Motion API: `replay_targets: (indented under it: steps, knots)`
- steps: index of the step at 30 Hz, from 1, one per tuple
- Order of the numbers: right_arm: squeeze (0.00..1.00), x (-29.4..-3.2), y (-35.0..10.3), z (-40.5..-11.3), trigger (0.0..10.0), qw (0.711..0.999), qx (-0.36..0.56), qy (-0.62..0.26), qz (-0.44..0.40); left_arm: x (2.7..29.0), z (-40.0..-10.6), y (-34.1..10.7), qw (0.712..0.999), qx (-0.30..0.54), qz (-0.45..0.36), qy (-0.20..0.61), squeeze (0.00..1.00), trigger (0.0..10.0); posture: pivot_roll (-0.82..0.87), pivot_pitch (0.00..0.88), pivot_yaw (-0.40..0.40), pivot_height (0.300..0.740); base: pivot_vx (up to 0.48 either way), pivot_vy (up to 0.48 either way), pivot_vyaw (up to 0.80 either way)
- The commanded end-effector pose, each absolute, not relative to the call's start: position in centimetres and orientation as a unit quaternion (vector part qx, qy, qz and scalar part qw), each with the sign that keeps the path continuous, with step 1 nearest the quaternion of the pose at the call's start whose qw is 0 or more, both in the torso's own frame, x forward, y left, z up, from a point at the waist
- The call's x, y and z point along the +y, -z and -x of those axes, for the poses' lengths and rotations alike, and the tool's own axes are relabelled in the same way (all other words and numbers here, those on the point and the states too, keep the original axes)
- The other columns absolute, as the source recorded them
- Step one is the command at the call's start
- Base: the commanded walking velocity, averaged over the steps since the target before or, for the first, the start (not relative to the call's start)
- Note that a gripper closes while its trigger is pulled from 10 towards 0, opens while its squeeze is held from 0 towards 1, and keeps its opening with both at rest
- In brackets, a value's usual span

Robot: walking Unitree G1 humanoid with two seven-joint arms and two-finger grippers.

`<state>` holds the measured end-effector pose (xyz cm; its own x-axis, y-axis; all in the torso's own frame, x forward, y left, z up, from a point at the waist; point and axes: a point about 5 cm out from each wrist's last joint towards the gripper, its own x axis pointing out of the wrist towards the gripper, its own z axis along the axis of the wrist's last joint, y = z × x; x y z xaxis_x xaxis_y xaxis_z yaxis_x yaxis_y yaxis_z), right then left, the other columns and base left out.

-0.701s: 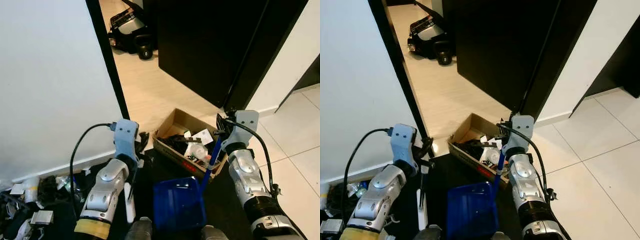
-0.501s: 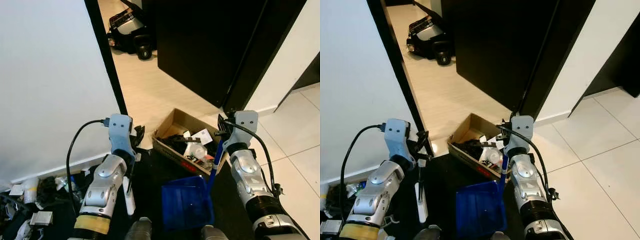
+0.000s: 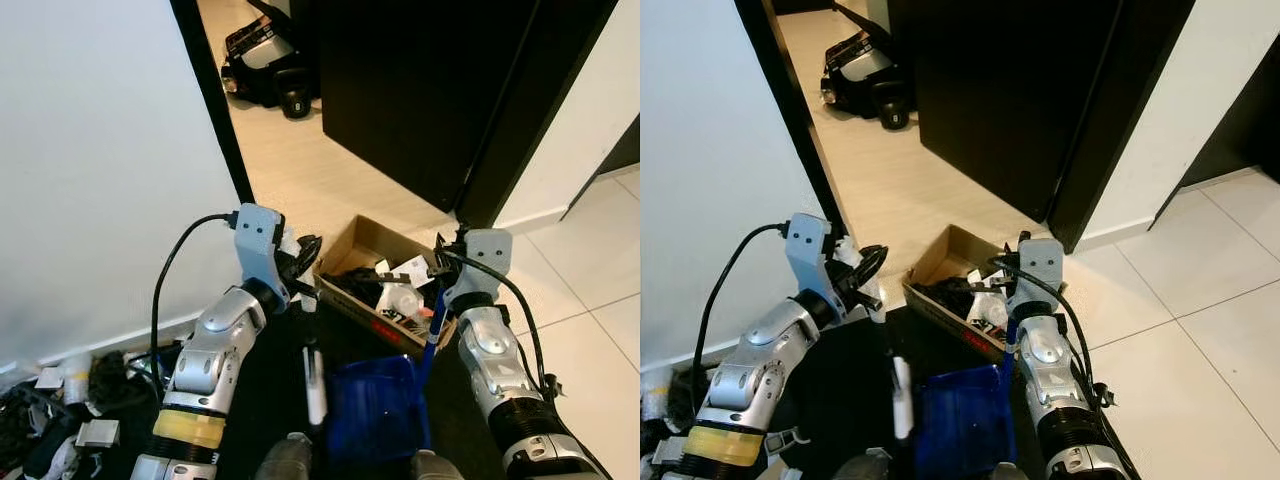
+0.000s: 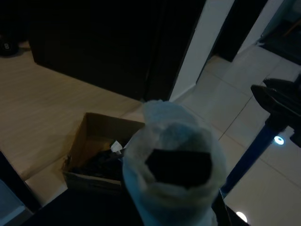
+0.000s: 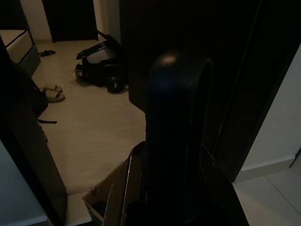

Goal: Sweep floor

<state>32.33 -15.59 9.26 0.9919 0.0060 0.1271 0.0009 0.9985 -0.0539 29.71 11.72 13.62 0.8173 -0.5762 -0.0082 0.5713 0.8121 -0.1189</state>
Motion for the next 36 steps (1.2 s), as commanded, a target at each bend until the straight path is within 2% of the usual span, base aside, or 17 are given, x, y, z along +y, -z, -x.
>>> replay_targets:
  steps: [1,7,8,10,18,21,25,33,35,36]
  knots:
    - [0.00,-15.8,-9.3,-32.2,10.0,0.997,-0.071,0.008,0.020,12.1,-29.6,-13.8,0.953,0.014,0.032,0.300,0.00,10.0,0.15,0.102,0.081,0.740,0.000,0.000,0.00]
    - [0.00,-16.9,-9.7,-32.5,10.0,0.997,-0.076,0.026,0.010,12.7,-29.5,-13.2,0.959,0.023,0.021,0.282,0.00,10.0,0.15,0.103,0.067,0.740,0.000,0.000,0.00]
    - [0.00,-17.2,-10.2,-32.8,10.0,0.996,-0.081,0.025,0.003,13.7,-29.5,-13.1,0.963,0.031,0.019,0.267,0.00,10.0,0.15,0.103,0.059,0.740,0.000,0.000,0.00]
    - [0.00,-17.2,-10.4,-32.8,10.0,0.996,-0.084,0.024,0.002,14.0,-29.5,-13.1,0.964,0.032,0.019,0.262,0.00,10.0,0.15,0.103,0.058,0.740,0.000,0.000,0.00]
    - [0.00,-16.6,-10.9,-33.3,10.0,0.996,-0.093,0.001,-0.005,15.2,-29.2,-12.9,0.964,0.042,0.009,0.263,0.00,10.0,0.15,0.100,0.046,0.740,0.000,0.000,0.00]
    - [0.00,-15.4,-10.9,-33.6,10.0,0.995,-0.086,-0.040,0.001,15.8,-28.5,-12.6,0.953,0.066,0.002,0.296,0.00,10.0,0.15,0.094,0.033,0.740,0.000,0.000,0.00]
    - [0.00,-14.8,-10.5,-33.7,10.0,0.995,-0.074,-0.059,0.015,15.6,-28.2,-12.0,0.946,0.082,0.004,0.315,0.00,10.0,0.15,0.091,0.030,0.740,0.000,0.000,0.00]
    - [0.00,-13.6,-8.6,-33.1,10.0,0.995,-0.037,-0.088,0.028,14.0,-28.3,-10.5,0.947,0.102,0.067,0.298,0.00,10.0,0.15,0.089,0.026,0.740,0.000,0.000,0.00]
    - [0.00,-13.1,-6.5,-32.2,10.0,0.993,0.023,-0.107,0.034,12.5,-27.5,-9.0,0.943,0.128,0.089,0.293,0.00,10.0,0.14,0.092,0.027,0.740,0.000,0.000,0.00]
    - [0.00,-13.1,-6.5,-32.2,10.0,0.993,0.023,-0.107,0.034,12.5,-27.5,-9.0,0.943,0.128,0.089,0.293,0.00,10.0,0.14,0.092,0.027,0.740,0.000,0.000,0.00]
